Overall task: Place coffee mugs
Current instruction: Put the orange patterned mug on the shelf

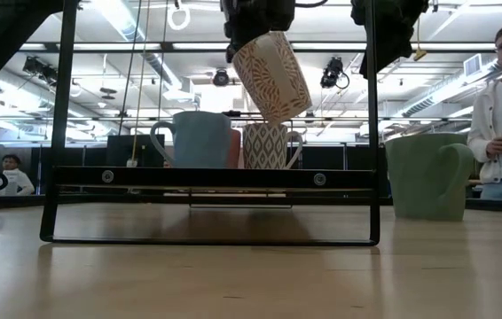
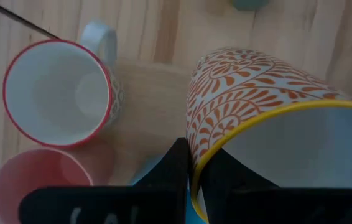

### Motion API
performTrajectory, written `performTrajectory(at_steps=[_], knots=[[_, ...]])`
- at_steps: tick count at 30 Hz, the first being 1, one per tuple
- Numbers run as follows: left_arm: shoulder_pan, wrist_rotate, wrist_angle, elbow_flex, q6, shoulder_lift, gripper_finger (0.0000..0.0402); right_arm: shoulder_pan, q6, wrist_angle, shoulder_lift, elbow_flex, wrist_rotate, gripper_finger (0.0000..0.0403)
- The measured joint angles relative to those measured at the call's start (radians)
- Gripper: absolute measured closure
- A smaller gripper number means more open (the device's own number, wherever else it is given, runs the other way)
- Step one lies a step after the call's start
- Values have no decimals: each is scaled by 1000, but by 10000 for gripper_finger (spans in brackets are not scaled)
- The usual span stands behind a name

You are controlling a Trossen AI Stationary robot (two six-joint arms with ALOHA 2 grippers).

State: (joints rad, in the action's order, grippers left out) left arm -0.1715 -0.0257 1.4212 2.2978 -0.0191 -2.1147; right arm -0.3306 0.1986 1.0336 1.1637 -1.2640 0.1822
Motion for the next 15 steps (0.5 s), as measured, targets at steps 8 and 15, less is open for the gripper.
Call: performTrajectory(at_steps=[8,15], knots=[[0,0,3,-1,-24,-16,374,0,0,0,0,0,0,268],[-5,2,8,-2,-22,-79,370,1,0,0,0,0,-1,268]])
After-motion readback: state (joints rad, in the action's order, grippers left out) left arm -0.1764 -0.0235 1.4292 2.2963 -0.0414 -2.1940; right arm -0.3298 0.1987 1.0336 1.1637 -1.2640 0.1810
